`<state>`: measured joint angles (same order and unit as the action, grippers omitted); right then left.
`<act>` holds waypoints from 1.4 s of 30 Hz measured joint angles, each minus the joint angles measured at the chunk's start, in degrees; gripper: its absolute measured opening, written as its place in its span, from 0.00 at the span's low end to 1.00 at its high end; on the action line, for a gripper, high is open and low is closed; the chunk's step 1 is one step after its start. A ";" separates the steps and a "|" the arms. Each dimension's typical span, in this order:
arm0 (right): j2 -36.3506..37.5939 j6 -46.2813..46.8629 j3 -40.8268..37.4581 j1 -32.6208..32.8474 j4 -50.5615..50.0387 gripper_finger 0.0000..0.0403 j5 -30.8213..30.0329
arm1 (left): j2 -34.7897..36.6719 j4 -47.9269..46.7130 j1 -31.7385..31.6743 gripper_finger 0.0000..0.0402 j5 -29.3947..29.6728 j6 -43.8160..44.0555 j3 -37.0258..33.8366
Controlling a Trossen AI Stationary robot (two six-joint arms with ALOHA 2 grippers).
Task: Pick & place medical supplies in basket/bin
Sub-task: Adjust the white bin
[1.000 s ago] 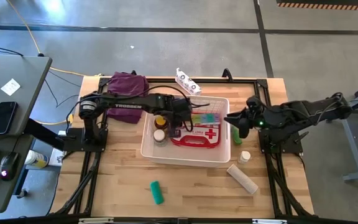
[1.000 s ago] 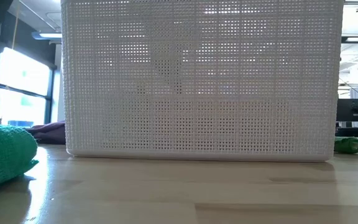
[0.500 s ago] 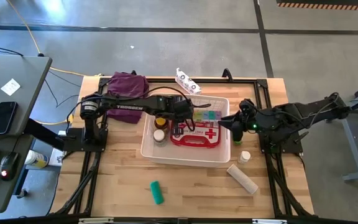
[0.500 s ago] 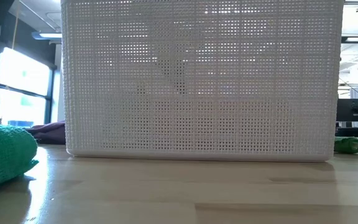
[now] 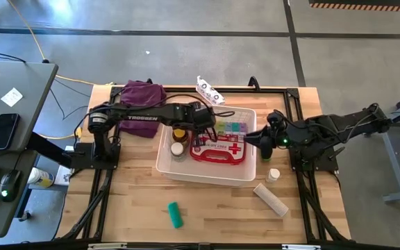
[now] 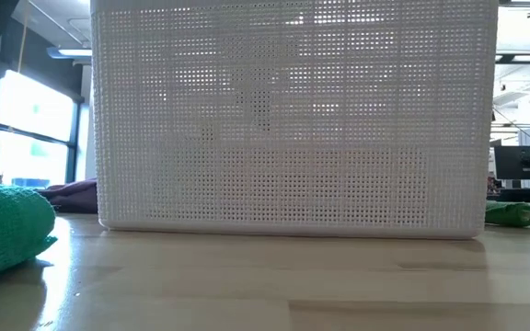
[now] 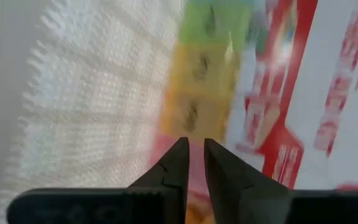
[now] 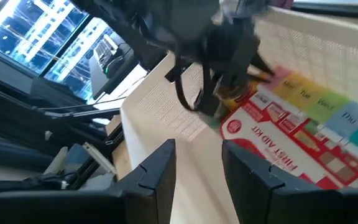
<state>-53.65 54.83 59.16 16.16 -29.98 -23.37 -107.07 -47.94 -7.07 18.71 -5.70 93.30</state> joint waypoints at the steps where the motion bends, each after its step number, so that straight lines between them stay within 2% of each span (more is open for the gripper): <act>1: 0.00 0.54 0.00 0.00 -0.12 0.30 0.30 | 0.09 0.12 0.04 0.22 -0.08 0.18 0.99; 8: 0.00 3.60 0.04 0.00 -4.31 0.30 -0.10 | 0.20 -4.55 1.02 0.23 -1.29 0.60 9.41; 12: 0.00 5.75 0.04 -0.02 -8.60 0.30 -1.38 | 0.20 -10.53 1.57 0.22 -1.45 4.02 15.60; 16: 0.00 6.78 0.04 -0.04 -10.48 0.30 -4.07 | 0.20 -16.06 1.57 0.22 -4.84 6.46 22.32; 20: 0.00 6.60 0.04 -0.07 -12.67 0.30 -8.87 | 0.20 -17.14 1.60 0.21 -7.74 7.38 28.97; 23: 0.00 5.32 0.04 -2.05 -13.59 0.30 -10.83 | 0.20 -17.86 1.90 0.19 -7.60 8.97 34.55; 27: -0.68 2.29 0.04 -7.46 -13.83 0.30 -9.07 | 0.20 -18.34 1.92 0.16 -7.40 9.01 41.64; 29: -1.30 1.91 0.04 -9.92 -15.21 0.30 -8.73 | 1.95 -14.88 1.85 0.14 -7.30 8.99 40.69; 33: -2.13 4.22 0.02 -15.09 -18.30 0.30 -8.15 | 5.53 -13.86 1.83 0.11 -7.46 9.22 40.08; 42: -2.60 5.50 0.02 -22.73 -21.69 0.30 2.26 | 11.87 -15.21 1.85 0.11 -7.22 12.69 40.08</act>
<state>-56.25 60.33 59.18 -6.57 -51.67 -21.11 -95.20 -63.15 -5.21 11.49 6.99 133.38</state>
